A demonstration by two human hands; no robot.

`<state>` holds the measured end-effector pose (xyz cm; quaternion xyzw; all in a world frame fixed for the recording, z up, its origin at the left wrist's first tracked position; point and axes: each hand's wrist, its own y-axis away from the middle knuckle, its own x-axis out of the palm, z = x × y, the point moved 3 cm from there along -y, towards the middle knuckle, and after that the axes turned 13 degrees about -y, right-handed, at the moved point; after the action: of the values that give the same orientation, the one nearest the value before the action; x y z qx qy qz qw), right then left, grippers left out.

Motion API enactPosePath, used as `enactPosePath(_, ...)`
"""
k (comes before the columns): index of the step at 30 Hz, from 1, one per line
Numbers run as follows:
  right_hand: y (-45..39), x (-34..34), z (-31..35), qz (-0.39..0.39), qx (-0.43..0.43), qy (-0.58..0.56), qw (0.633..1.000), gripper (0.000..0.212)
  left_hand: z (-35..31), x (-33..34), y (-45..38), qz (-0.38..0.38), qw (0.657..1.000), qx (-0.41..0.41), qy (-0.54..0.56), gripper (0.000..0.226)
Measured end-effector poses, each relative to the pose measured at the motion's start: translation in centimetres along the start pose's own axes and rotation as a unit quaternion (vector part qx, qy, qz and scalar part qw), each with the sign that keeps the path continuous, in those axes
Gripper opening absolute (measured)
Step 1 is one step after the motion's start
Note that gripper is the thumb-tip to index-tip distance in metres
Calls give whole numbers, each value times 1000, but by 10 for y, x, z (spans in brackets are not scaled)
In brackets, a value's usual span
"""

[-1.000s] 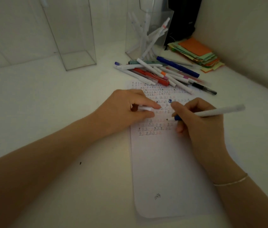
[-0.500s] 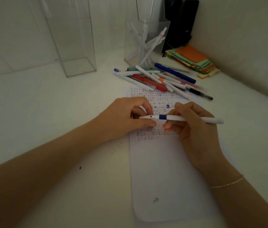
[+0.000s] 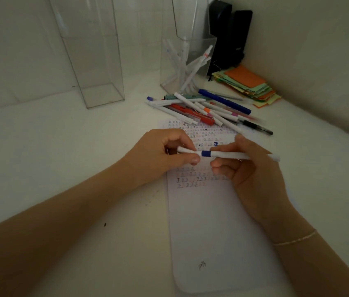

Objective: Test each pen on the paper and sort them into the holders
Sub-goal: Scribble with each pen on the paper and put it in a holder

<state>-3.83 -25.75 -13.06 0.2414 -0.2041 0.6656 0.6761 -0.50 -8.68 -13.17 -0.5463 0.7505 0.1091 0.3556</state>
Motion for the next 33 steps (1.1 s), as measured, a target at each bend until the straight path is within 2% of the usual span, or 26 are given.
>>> enactPosePath(3, 1, 0, 0, 12, 30, -31, 999, 35, -1, -1, 0, 8, 1000, 7, 28, 9)
enactPosePath(6, 2, 3, 0, 34, 34, -9, 999, 23, -5, -3, 0, 40, 997, 6, 65, 7)
enactPosePath(10, 3, 8, 0, 39, 1, 80, 996, 14, -7, -6, -1, 37, 993, -52, 102, 23)
enactPosePath(13, 5, 12, 2, 54, -82, 212, 972, 10, -10, -4, -2, 51, 978, -114, 166, 27)
enactPosePath(15, 8, 16, -1, 76, -122, 263, 954, 14, -13, 2, -1, 55, 969, -143, 193, 33)
enactPosePath(22, 14, 24, -15, 196, -176, 341, 903, 15, -8, 10, -1, 15, 969, -154, 194, 35)
enactPosePath(27, 13, 23, -17, 210, -178, 362, 891, 14, -7, 8, -1, 8, 976, -149, 158, 32)
enactPosePath(29, 15, 25, -14, 201, -176, 365, 892, 15, -11, 7, 0, -3, 979, -147, 144, 33)
enactPosePath(33, 25, 21, 25, 117, -169, 268, 941, 8, -47, 13, -4, -49, 984, -118, 123, 32)
